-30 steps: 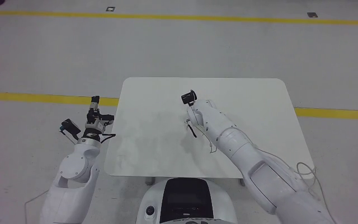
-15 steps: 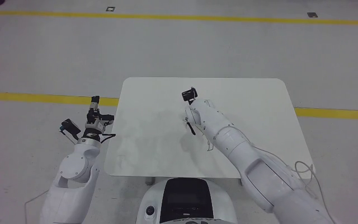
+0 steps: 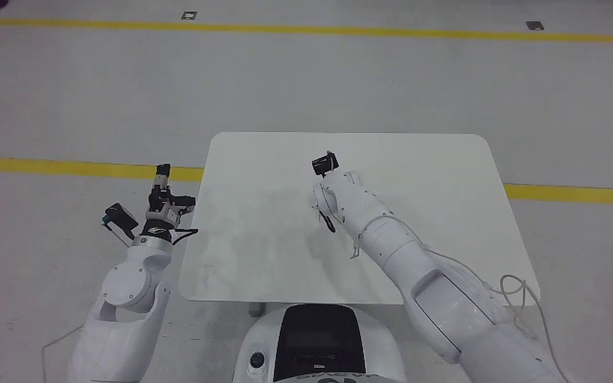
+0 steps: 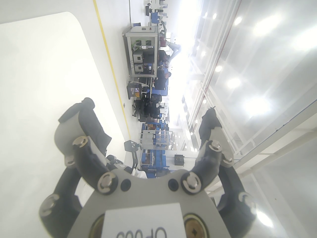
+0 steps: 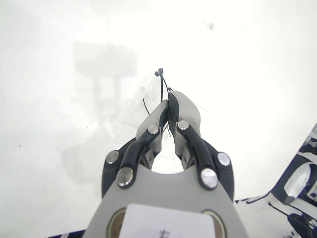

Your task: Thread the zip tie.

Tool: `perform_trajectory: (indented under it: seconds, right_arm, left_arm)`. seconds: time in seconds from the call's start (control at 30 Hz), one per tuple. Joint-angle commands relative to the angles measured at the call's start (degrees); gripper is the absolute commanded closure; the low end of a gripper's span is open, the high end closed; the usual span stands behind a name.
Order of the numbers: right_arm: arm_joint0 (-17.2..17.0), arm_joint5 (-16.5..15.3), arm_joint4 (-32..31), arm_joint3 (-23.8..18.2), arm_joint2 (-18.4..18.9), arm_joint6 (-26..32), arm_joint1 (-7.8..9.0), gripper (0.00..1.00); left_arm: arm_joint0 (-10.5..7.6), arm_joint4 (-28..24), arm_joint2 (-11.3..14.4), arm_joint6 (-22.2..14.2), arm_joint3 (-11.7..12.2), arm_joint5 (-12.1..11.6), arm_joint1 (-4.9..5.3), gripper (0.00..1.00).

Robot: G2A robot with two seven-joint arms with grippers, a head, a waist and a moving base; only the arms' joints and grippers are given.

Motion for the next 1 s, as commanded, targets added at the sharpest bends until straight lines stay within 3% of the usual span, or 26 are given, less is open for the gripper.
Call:
perform_trajectory:
  seconds: [0.0,0.3,0.47,0.83,0.97]
  right_arm:
    - [0.1,0.0,-0.3,0.5,0.3,-0.1,-0.35,1.00]
    - [-0.1,0.0,-5.0,2.0,3.7,-2.4,-1.37,1.00]
    - [-1.9,0.0,-9.0,0.4,6.3,-2.4,-2.04,1.00]
    - [-1.9,0.0,-9.0,0.4,6.3,-2.4,-2.04,1.00]
    - [-3.3,0.0,-11.6,-1.2,6.8,-4.9,-1.64,1.00]
  left_arm:
    - [0.00,0.0,0.0,0.0,0.0,0.0,0.00,0.00]
    - [0.00,0.0,0.0,0.0,0.0,0.0,0.00,0.00]
    - [0.00,0.0,0.0,0.0,0.0,0.0,0.00,0.00]
    - [0.00,0.0,0.0,0.0,0.0,0.0,0.00,0.00]
    - [0.00,0.0,0.0,0.0,0.0,0.0,0.00,0.00]
